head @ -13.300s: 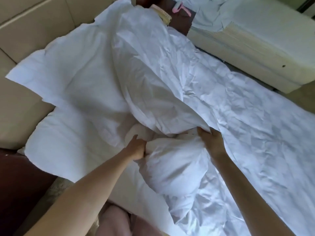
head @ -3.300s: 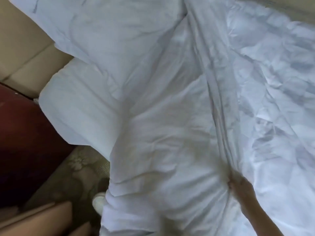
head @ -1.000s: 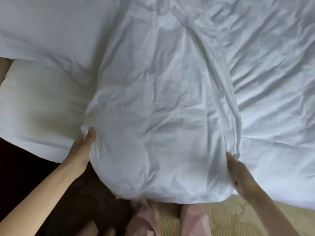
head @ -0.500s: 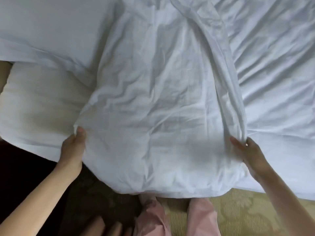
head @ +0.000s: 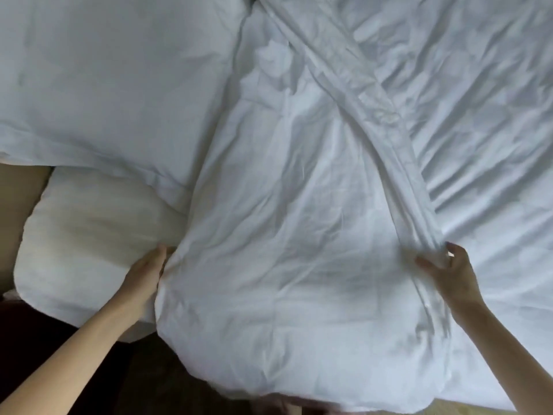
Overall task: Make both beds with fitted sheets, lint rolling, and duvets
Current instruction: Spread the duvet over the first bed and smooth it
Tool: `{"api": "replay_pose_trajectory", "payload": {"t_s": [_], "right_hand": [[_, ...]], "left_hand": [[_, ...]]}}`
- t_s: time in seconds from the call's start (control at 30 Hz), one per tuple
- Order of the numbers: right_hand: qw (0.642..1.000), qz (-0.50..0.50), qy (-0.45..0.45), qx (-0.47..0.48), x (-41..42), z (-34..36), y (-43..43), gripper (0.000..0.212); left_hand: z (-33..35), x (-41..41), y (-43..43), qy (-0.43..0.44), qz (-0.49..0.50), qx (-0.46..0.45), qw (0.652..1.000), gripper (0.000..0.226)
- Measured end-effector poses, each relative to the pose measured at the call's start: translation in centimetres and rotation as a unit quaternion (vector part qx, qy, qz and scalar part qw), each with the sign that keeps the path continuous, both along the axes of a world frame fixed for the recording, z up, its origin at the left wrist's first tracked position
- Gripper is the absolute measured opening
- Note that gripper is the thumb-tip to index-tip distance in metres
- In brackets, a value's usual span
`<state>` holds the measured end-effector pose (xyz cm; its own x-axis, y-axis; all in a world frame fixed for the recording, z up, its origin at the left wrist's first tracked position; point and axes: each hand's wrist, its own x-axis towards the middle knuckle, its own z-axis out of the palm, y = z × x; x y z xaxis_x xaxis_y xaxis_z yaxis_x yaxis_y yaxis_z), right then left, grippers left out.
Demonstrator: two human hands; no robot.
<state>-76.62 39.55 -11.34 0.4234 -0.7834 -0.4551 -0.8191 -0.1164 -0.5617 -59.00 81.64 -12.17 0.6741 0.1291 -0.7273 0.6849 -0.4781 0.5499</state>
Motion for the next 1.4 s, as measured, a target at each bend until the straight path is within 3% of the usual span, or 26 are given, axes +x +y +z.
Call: {"api": "replay_pose_trajectory", "payload": {"t_s": [0.1, 0.27, 0.37, 0.43, 0.53, 0.63, 0.73, 0.87, 0.97, 1.03, 1.07, 1.17, 1.2, 1.23, 1.3, 1.4], "right_hand": [[0.995, 0.05, -0.054, -0.065, 7.3, 1.0, -0.4, 0.068], [0.974, 0.138, -0.092, -0.156, 19.8, 1.7, -2.6, 0.08], [0.947, 0.238, -0.035, -0.212, 27.0, 2.6, -4.4, 0.057], [0.94, 0.253, -0.043, -0.224, 30.2, 3.5, -6.8, 0.042], [0.965, 0.12, -0.082, -0.216, 31.6, 4.3, -14.0, 0.042], [0.991, -0.03, 0.009, -0.131, 29.5, 2.4, -20.0, 0.041], [0.994, -0.087, -0.014, -0.064, 28.7, 1.2, -21.4, 0.044], [0.992, -0.022, -0.108, 0.058, 30.8, 0.0, -19.2, 0.035], [0.996, 0.027, -0.069, 0.042, 33.3, -1.1, -17.5, 0.078], [0.998, 0.054, -0.041, 0.019, 34.7, -0.5, -17.2, 0.08], [0.997, 0.049, -0.058, 0.026, 35.3, 0.2, -17.2, 0.078], [0.981, 0.037, -0.156, 0.106, 37.8, 3.0, -18.3, 0.041], [0.976, 0.028, -0.185, 0.11, 39.2, 3.6, -19.0, 0.033], [0.977, 0.029, -0.188, 0.092, 40.7, 4.2, -19.6, 0.037], [0.99, 0.062, -0.126, 0.026, 43.4, 4.6, -20.1, 0.059], [0.991, 0.112, -0.052, -0.059, 45.8, 3.6, -18.7, 0.048]], "left_hand": [[1.2, 4.4, -4.2, -0.036, -0.021, -0.024, 0.999, 0.038], [1.5, 11.2, -12.5, -0.095, -0.045, 0.001, 0.994, 0.059], [0.2, 15.9, -14.3, -0.073, -0.029, 0.008, 0.997, 0.087], [-0.4, 17.8, -15.0, -0.056, -0.057, 0.03, 0.996, 0.081], [0.0, 19.7, -15.8, -0.087, -0.127, 0.124, 0.98, 0.037], [0.6, 20.4, -16.1, -0.158, -0.111, 0.238, 0.952, 0.039], [0.1, 21.2, -17.7, -0.153, -0.052, 0.204, 0.966, 0.034], [1.0, 24.9, -20.1, -0.105, 0.049, 0.068, 0.991, 0.048], [0.7, 29.2, -22.1, -0.071, 0.007, -0.021, 0.997, 0.078], [1.1, 31.5, -24.6, -0.046, 0.003, -0.06, 0.997, 0.09], [1.6, 32.2, -25.9, -0.019, -0.006, -0.077, 0.997, 0.09], [3.3, 33.7, -29.3, 0.012, -0.042, -0.132, 0.99, 0.046], [3.2, 34.3, -29.5, 0.013, -0.055, -0.132, 0.99, 0.048], [3.2, 34.7, -29.7, 0.008, -0.066, -0.124, 0.99, 0.058], [3.0, 36.0, -29.7, -0.011, -0.055, -0.109, 0.992, 0.071], [2.0, 37.2, -30.4, -0.004, -0.036, -0.132, 0.991, 0.044]]}}
